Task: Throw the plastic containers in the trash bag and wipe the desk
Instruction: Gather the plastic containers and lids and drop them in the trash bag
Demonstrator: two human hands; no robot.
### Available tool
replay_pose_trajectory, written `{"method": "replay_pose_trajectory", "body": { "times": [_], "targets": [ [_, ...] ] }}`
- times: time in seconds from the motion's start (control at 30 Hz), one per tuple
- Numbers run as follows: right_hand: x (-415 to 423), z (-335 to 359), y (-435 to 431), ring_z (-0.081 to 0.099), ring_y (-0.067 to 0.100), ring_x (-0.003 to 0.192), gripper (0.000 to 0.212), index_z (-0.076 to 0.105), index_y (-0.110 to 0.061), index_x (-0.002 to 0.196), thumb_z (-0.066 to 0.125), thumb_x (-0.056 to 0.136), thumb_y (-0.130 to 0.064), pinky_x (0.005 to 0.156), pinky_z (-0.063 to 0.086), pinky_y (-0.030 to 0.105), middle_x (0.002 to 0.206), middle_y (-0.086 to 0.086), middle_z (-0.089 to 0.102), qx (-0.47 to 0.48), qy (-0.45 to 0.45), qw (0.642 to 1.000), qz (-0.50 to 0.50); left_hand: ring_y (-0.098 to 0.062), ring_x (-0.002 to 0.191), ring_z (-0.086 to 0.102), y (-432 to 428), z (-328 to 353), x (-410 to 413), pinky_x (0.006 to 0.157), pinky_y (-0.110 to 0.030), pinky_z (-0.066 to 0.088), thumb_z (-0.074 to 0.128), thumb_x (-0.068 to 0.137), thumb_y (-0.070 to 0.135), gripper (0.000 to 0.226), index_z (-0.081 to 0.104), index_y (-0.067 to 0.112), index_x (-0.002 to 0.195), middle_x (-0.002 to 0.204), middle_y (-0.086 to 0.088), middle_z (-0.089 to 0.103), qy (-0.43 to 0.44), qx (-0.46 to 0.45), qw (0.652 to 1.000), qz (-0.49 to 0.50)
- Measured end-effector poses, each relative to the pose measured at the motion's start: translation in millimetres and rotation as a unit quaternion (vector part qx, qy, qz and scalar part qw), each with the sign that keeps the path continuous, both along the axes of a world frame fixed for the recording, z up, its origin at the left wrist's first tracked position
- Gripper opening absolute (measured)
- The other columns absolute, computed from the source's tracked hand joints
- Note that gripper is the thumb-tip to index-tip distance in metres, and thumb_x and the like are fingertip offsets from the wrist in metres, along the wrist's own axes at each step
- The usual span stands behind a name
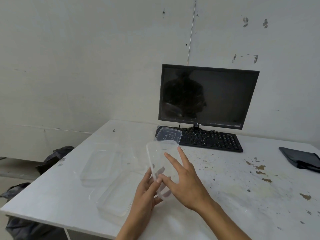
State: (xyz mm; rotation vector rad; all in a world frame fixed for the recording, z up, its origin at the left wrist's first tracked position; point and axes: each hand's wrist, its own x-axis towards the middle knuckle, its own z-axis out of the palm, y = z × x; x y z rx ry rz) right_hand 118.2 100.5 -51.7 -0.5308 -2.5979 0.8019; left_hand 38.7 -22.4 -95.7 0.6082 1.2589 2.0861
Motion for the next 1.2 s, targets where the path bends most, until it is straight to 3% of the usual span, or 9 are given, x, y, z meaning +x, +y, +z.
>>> {"method": "replay_pose_trajectory", "body": {
  "times": [0.1, 0.17, 0.27, 0.37, 0.47, 0.7, 0.83, 0.97, 1.2],
  "targets": [
    [1.9, -0.8, 3.2, 0.010, 0.005, 0.152, 0.070, 0.003, -0.053, 0.153, 0.046, 0.099, -0.052, 0.121, 0.023, 0.036, 0.165, -0.023, -0.004, -0.074, 0.063, 0.995, -0.019, -0.025, 0.117, 0.068, 0.1, 4.4, 2.1, 0.093, -0.050, 0.055, 0.059, 0.096, 0.021, 0.040, 0.054, 0.031, 0.135, 0.131, 0.005, 0.069, -0.022, -0.001, 1.000, 0.008],
    [6.9, 0.9, 10.9, 0.033, 0.011, 0.146, 0.066, 0.003, -0.045, 0.156, 0.040, 0.102, -0.048, 0.118, 0.032, 0.037, 0.164, -0.013, 0.019, -0.154, 0.083, 0.983, -0.054, -0.028, 0.115, 0.069, 1.1, 9.2, 1.4, 0.090, -0.048, 0.056, 0.043, 0.103, 0.015, 0.040, 0.047, 0.024, 0.142, 0.131, 0.000, 0.069, -0.050, 0.012, 0.999, 0.014],
    [19.8, 10.4, 21.3, 0.069, 0.013, 0.092, 0.051, 0.031, -0.035, 0.152, 0.034, 0.103, -0.052, 0.082, 0.054, 0.033, 0.125, -0.003, 0.063, -0.247, 0.030, 0.965, -0.078, -0.030, 0.114, 0.069, -1.4, 24.4, -1.1, 0.089, -0.046, 0.057, 0.040, 0.104, 0.014, 0.035, 0.050, 0.021, 0.138, 0.129, -0.003, 0.070, -0.066, 0.025, 0.997, 0.008],
    [26.8, 14.1, 19.3, 0.063, 0.013, 0.062, 0.040, 0.061, -0.022, 0.122, 0.036, 0.104, -0.047, 0.068, 0.054, 0.034, 0.090, 0.007, 0.068, -0.316, 0.066, 0.944, -0.063, -0.032, 0.117, 0.067, -6.7, 41.7, -0.3, 0.099, -0.048, 0.052, 0.060, 0.095, 0.020, 0.037, 0.056, 0.024, 0.132, 0.136, -0.001, 0.065, -0.039, 0.016, 0.998, -0.048],
    [26.2, 12.6, 15.2, 0.058, 0.010, 0.060, 0.039, 0.056, -0.029, 0.128, 0.037, 0.103, -0.051, 0.066, 0.053, 0.031, 0.080, 0.006, 0.064, -0.316, 0.102, 0.940, -0.073, -0.037, 0.118, 0.066, -11.3, 50.0, 1.4, 0.098, -0.041, 0.055, 0.074, 0.082, 0.014, 0.059, 0.051, 0.034, 0.132, 0.139, -0.003, 0.062, -0.016, 0.021, 0.993, -0.118],
    [25.1, 23.7, -0.3, 0.053, 0.008, 0.061, 0.031, 0.040, -0.049, 0.132, 0.040, 0.102, -0.052, 0.067, 0.049, 0.028, 0.069, -0.001, 0.056, -0.314, 0.158, 0.934, -0.064, -0.046, 0.117, 0.064, -22.2, 55.1, 4.4, 0.097, -0.045, 0.055, 0.067, 0.080, -0.004, 0.089, 0.029, 0.030, 0.153, 0.141, -0.015, 0.058, -0.055, 0.067, 0.989, -0.118],
    [28.2, 27.0, -11.6, 0.054, 0.007, 0.058, 0.033, 0.056, -0.035, 0.125, 0.040, 0.101, -0.053, 0.067, 0.051, 0.031, 0.069, 0.005, 0.059, -0.317, 0.163, 0.933, -0.047, -0.046, 0.117, 0.064, -34.1, 61.6, 6.5, 0.098, -0.049, 0.053, 0.065, 0.080, -0.004, 0.082, 0.035, 0.031, 0.148, 0.138, -0.011, 0.062, -0.066, 0.076, 0.988, -0.115],
    [33.4, 29.4, -19.1, 0.064, 0.010, 0.063, 0.033, 0.062, -0.028, 0.115, 0.043, 0.101, -0.051, 0.068, 0.055, 0.031, 0.085, 0.008, 0.073, -0.327, 0.116, 0.938, -0.010, -0.037, 0.116, 0.067, -45.2, 75.2, 3.9, 0.102, -0.054, 0.050, 0.075, 0.081, 0.020, 0.068, 0.044, 0.019, 0.142, 0.130, -0.007, 0.069, -0.028, 0.018, 0.998, -0.056],
    [30.6, 36.6, -30.7, 0.070, 0.018, 0.078, 0.042, 0.067, -0.023, 0.114, 0.047, 0.098, -0.056, 0.070, 0.056, 0.030, 0.099, 0.004, 0.074, -0.397, 0.055, 0.915, 0.045, -0.035, 0.111, 0.070, -64.2, 85.8, 4.2, 0.097, -0.053, 0.053, 0.057, 0.098, 0.030, 0.041, 0.054, 0.008, 0.133, 0.127, -0.010, 0.070, -0.004, -0.053, 0.999, 0.004]
  ]
}}
